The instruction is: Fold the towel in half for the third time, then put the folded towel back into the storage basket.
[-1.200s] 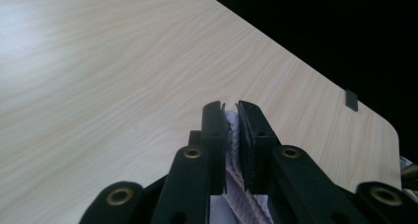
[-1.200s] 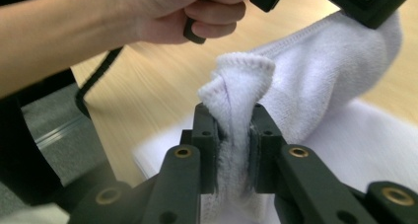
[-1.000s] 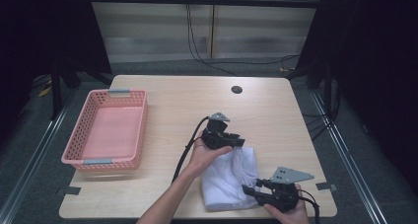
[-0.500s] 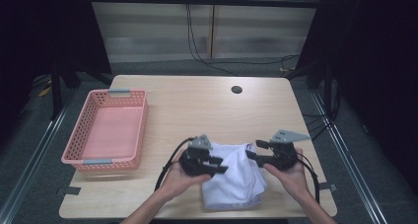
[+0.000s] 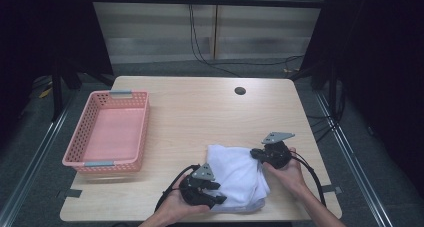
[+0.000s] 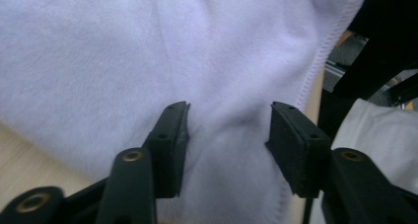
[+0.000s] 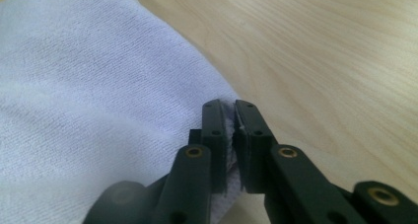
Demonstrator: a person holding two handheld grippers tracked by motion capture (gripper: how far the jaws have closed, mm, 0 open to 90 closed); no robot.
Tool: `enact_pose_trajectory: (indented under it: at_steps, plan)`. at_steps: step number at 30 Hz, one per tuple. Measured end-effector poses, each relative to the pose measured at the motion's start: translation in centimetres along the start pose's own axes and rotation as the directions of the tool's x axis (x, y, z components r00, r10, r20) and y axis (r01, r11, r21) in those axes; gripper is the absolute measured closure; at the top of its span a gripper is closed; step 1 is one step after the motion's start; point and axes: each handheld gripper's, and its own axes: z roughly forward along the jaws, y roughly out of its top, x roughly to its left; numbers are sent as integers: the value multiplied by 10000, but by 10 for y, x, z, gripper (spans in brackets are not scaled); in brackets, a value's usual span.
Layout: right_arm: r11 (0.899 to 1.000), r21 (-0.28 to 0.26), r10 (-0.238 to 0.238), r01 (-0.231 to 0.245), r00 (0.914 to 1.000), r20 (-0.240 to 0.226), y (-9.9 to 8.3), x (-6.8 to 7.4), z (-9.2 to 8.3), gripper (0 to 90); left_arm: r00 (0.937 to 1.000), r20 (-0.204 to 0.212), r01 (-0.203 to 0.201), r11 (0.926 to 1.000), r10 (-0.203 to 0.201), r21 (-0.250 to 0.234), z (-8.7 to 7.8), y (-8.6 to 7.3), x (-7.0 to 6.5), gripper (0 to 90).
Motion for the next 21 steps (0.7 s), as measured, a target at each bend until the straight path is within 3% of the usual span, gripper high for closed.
enact_pose_trajectory:
  at_steps: [3, 4, 5, 7, 9, 12, 13, 15, 21]
  plan:
    - [9996, -226, 172, -171, 9998, 67, 2, -7, -1, 507, 9990, 36, 457, 9981, -456, -415, -15, -9, -5, 422]
    - [9990, -300, 340, -338, 9994, 73, 3, -10, -1, 453, 9980, 78, 637, 9972, -634, -382, -19, -13, -5, 399]
    - [9975, -407, 575, -585, 9981, -237, 4, -13, -1, 409, 9969, -48, 786, 9965, -788, -288, -22, -19, -5, 372]
    - [9955, -768, 517, -550, 9977, -449, 7, -13, -1, 378, 9950, -478, 871, 9959, -881, -230, -23, -30, -5, 327]
    - [9965, -682, 424, -486, 9950, -900, 8, -10, 3, 335, 9934, -617, 956, 9953, -964, -157, -21, -31, -5, 299]
    - [9984, -156, 517, -539, 9919, -1161, 5, -9, 14, 283, 9949, -477, 902, 9958, -894, 136, -11, -26, -2, 271]
    - [9976, -118, 668, -688, 9901, -1231, 4, -11, 16, 263, 9945, -350, 992, 9950, -987, 125, -7, -26, -3, 251]
    - [9966, -15, 816, -826, 9871, -1381, 3, -13, 17, 242, 9962, -444, 764, 9967, -751, 269, -4, -25, -4, 236]
    - [9943, 132, 1061, -1054, 9794, -1719, 2, -16, 17, 245, 9963, -423, 768, 9963, -752, 373, -1, -24, -5, 218]
